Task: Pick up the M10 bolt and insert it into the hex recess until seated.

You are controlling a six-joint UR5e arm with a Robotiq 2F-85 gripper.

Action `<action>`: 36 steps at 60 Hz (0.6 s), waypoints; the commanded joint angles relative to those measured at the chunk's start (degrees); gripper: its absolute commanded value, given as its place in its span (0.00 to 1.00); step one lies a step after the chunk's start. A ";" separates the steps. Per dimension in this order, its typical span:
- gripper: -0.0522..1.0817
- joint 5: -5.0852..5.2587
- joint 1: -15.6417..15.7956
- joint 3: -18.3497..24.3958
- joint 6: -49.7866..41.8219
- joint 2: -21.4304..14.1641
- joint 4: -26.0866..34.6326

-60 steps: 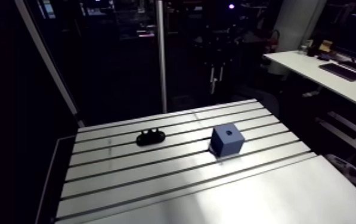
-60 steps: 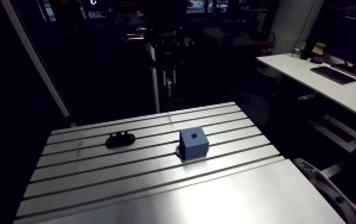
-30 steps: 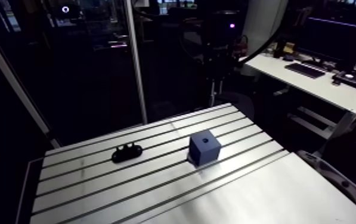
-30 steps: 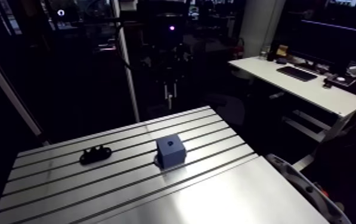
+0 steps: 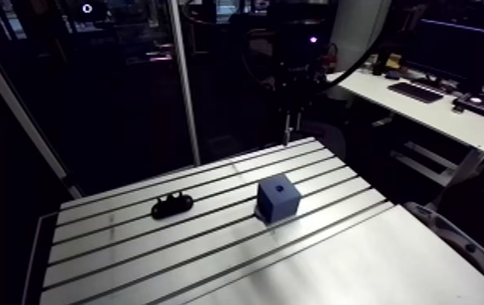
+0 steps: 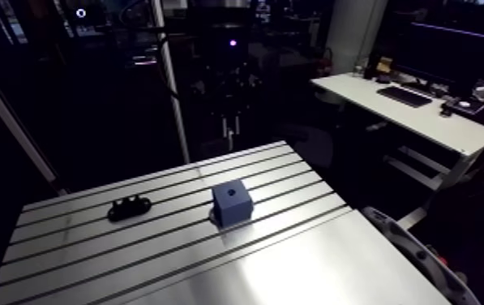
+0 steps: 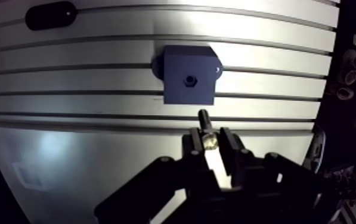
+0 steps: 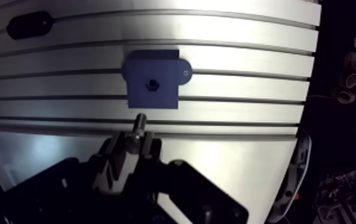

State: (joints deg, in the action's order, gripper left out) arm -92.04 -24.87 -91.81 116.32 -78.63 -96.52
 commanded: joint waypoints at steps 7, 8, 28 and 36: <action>0.78 0.15 0.25 -2.45 -0.17 1.05 -4.60; 0.78 0.15 0.25 -2.45 -0.17 1.05 -4.60; 0.78 -0.19 0.25 -4.70 -0.43 1.76 -5.73; 0.78 -0.55 0.25 -6.43 -0.26 1.86 -8.87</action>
State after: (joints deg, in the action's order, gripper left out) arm -92.16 -24.62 -96.14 115.96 -77.02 -102.14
